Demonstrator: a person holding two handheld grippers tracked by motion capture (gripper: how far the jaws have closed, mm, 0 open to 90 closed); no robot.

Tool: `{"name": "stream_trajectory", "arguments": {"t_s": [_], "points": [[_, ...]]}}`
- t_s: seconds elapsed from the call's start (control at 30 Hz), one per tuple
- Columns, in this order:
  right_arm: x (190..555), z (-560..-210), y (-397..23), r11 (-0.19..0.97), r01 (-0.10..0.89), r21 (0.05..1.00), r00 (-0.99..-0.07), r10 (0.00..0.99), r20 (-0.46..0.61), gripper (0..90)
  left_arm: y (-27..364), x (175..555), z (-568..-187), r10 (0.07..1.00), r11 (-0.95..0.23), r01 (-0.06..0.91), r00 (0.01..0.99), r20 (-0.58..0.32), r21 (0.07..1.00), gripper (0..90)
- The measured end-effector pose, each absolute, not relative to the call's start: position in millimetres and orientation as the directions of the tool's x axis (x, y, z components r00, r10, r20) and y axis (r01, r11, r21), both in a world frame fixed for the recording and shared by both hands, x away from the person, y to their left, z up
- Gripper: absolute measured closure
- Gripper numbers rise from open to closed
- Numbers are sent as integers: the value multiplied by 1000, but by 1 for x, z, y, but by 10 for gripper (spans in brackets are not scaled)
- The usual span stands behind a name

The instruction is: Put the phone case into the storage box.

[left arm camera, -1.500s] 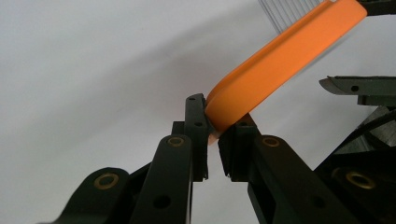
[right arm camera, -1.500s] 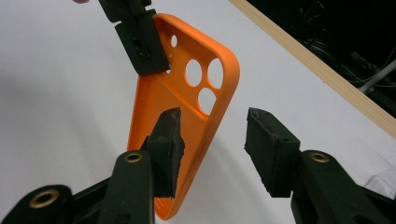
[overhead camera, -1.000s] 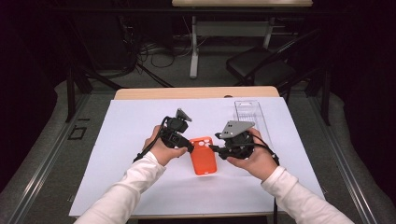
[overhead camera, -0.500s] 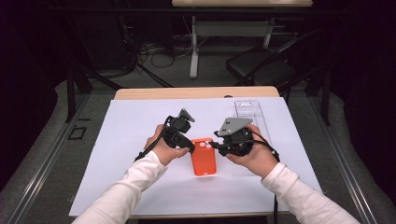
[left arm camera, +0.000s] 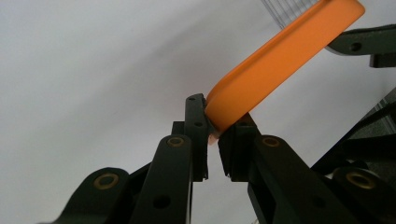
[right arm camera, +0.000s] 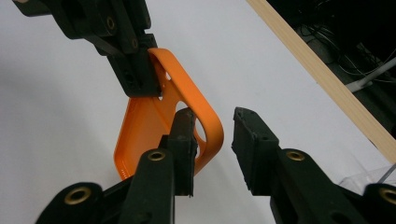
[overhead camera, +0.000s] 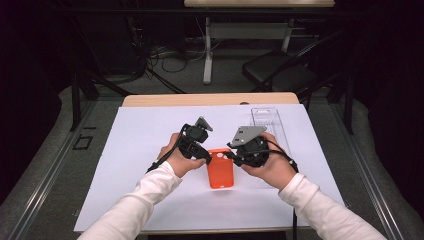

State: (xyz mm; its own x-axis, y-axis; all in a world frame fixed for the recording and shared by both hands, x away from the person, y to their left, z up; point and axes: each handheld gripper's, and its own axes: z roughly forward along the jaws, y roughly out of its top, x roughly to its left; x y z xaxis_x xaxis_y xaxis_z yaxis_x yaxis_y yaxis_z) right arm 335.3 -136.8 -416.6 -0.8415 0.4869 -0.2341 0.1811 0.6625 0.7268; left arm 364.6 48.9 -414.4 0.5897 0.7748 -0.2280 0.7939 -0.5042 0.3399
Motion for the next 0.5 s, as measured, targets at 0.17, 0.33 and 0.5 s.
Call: {"name": "stream_trajectory", "arguments": {"t_s": [0.17,0.33,0.5], "points": [[335,-417,-136,677,176,714,-844,478,-245,722,48,365,-415,774,-510,791,593,-221,337,824],[333,-418,-134,695,160,701,-840,469,-273,736,47,365,-416,773,-513,790,595,-219,335,824],[332,-420,-133,718,138,683,-836,454,-309,758,46,365,-417,774,-513,792,594,-221,332,824]]}}
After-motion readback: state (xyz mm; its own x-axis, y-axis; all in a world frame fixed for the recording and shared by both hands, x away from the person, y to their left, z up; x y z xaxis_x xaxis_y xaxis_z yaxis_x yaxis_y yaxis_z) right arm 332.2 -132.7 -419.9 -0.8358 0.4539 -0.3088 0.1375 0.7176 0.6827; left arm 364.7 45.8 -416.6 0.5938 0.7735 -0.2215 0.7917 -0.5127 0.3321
